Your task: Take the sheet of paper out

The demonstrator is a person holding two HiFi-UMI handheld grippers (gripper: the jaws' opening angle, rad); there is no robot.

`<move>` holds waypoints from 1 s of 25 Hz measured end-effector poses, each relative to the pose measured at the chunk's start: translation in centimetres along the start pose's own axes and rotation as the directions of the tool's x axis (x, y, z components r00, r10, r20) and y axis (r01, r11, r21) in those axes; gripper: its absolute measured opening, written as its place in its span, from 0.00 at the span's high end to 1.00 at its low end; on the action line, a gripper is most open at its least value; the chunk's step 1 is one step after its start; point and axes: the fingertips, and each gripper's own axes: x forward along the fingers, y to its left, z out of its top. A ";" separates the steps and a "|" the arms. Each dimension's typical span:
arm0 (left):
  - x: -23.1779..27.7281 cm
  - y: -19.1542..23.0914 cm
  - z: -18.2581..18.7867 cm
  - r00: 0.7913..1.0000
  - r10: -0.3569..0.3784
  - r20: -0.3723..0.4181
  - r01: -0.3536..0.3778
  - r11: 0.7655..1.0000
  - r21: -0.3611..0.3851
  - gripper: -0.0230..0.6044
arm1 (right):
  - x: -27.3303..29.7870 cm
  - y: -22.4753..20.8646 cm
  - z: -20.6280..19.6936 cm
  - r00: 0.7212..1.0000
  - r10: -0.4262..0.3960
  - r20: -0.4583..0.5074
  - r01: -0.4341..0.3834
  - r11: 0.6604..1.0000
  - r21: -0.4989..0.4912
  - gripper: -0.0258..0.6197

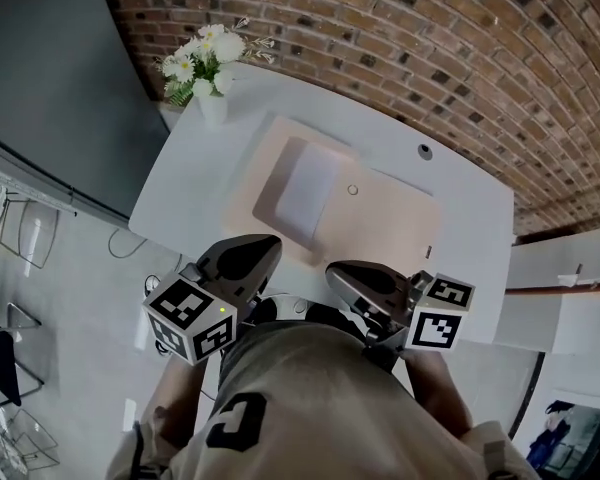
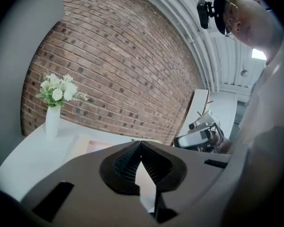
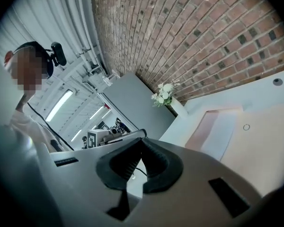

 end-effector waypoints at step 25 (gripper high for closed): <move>4.7 0.3 0.0 0.990 0.126 -0.057 -0.128 0.991 -0.028 0.94 | 1.3 -24.8 -4.6 0.995 -0.098 0.038 0.046 0.734 0.678 0.84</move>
